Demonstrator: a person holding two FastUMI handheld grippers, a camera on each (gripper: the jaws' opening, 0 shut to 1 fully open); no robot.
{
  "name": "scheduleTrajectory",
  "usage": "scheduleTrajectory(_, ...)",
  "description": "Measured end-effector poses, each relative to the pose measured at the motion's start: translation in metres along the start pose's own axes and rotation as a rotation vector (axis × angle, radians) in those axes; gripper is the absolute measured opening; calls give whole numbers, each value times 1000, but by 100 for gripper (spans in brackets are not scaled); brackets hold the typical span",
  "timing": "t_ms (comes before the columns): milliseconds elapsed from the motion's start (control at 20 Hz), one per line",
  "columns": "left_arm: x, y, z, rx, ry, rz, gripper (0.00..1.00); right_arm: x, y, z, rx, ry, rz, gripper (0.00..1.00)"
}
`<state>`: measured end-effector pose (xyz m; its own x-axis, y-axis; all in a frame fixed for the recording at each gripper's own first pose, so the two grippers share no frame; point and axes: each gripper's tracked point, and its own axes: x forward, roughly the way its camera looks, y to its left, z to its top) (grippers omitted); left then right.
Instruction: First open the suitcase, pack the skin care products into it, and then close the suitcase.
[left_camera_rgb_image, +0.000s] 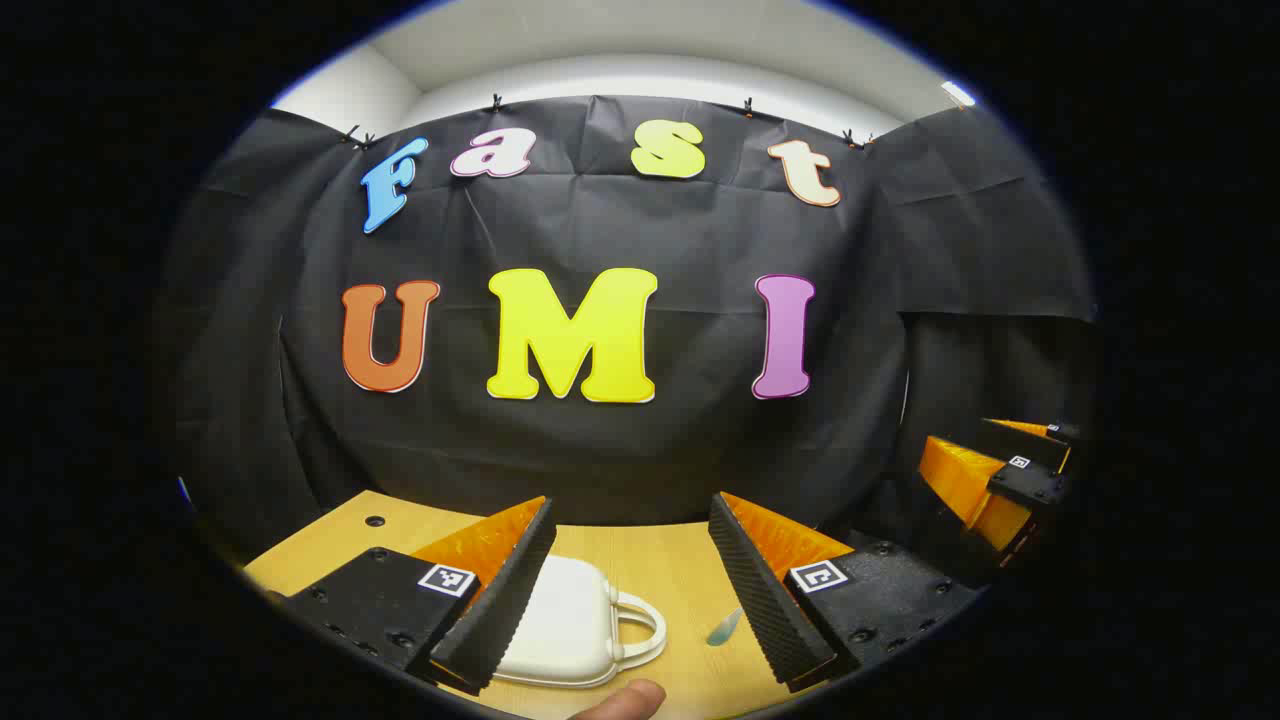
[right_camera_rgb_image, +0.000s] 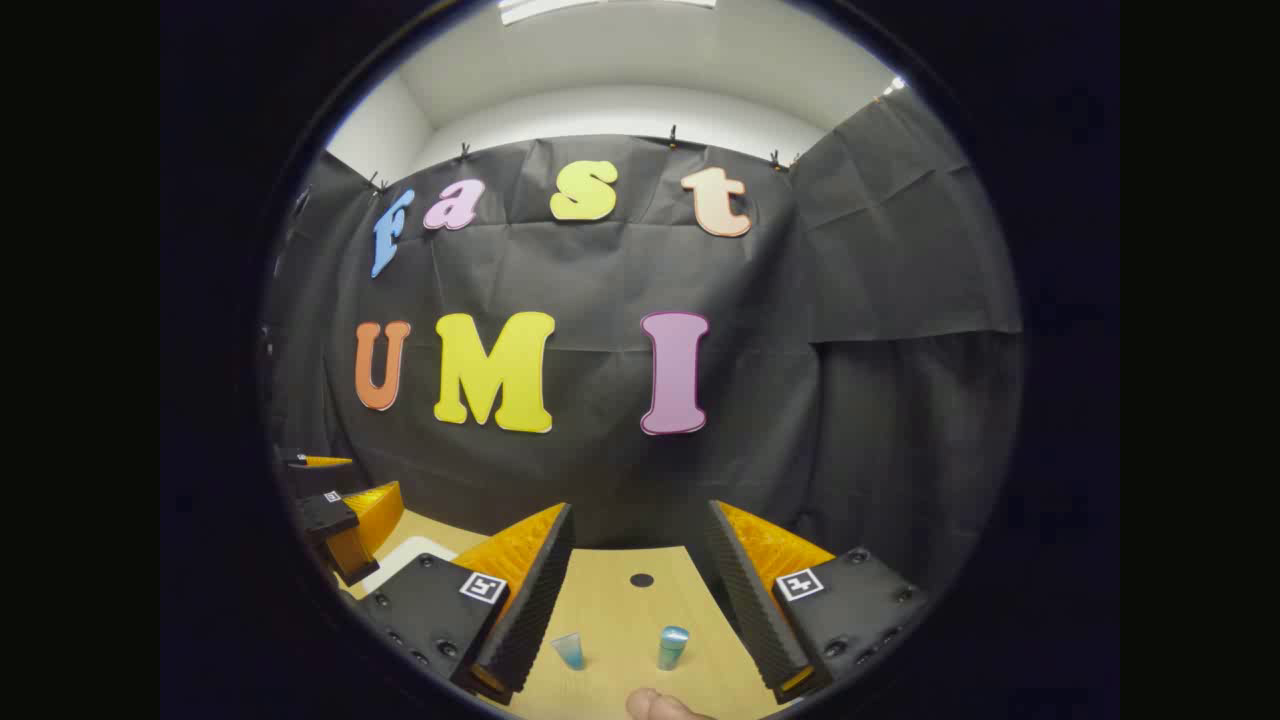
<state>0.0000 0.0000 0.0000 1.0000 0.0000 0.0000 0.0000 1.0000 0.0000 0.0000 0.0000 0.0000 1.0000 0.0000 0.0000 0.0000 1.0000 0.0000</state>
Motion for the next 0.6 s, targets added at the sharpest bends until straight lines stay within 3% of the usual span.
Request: scheduleTrajectory(600, -14, -7, -13, -1, 29, 15, 98, -5, -5, -10, -21, 28, 27, 79)
